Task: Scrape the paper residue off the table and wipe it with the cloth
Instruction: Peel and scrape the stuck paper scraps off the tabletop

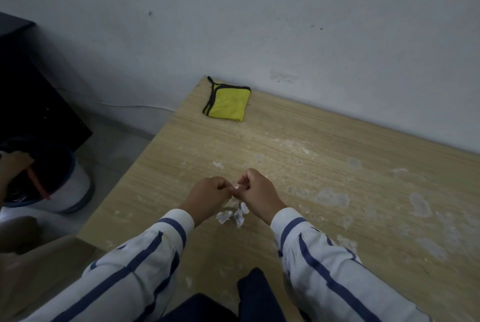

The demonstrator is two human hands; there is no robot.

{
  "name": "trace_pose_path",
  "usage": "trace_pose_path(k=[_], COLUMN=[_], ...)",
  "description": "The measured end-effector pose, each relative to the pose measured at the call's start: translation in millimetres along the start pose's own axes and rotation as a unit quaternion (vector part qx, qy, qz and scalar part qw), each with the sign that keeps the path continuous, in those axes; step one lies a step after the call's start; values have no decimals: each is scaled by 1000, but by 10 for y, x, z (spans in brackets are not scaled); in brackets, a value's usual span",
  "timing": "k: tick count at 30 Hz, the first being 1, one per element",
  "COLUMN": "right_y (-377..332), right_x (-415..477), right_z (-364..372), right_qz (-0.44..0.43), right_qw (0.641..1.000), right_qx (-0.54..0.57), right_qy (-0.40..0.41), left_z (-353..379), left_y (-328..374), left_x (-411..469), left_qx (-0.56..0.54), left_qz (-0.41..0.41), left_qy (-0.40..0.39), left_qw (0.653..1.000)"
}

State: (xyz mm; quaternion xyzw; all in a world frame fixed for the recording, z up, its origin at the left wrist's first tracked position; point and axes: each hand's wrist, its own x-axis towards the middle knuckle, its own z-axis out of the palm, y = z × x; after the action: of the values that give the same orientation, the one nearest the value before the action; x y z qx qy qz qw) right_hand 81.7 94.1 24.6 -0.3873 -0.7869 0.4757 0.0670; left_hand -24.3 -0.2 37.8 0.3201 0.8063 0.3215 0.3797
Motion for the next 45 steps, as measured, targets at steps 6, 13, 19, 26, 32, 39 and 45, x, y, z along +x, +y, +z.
trace_pose_path(k=[6, 13, 19, 26, 32, 39, 45], right_y=[-4, 151, 197, 81, -62, -27, -31], right_x=[-4, 55, 84, 44, 4, 41, 53], right_z=[42, 102, 184, 292, 241, 323, 298], right_qz=[24, 96, 154, 139, 115, 125, 96], right_qw=[999, 986, 961, 965, 962, 968, 962], right_qx=[-35, -133, -186, -205, -221, -210, -242], right_qy=[-32, -25, -134, -87, -109, -56, -84], left_z=[-31, -49, 18, 157, 236, 294, 328], left_y=[-102, -302, -439, -376, -389, -446, -496], left_x=[82, 204, 276, 209, 174, 184, 218], left_qx=[38, 131, 202, 140, 160, 180, 171], left_qz=[8, 10, -32, 8, 59, 74, 61], left_qy=[-20, 74, 39, 2, -40, 2, 11], left_qw=[999, 989, 978, 990, 985, 981, 983])
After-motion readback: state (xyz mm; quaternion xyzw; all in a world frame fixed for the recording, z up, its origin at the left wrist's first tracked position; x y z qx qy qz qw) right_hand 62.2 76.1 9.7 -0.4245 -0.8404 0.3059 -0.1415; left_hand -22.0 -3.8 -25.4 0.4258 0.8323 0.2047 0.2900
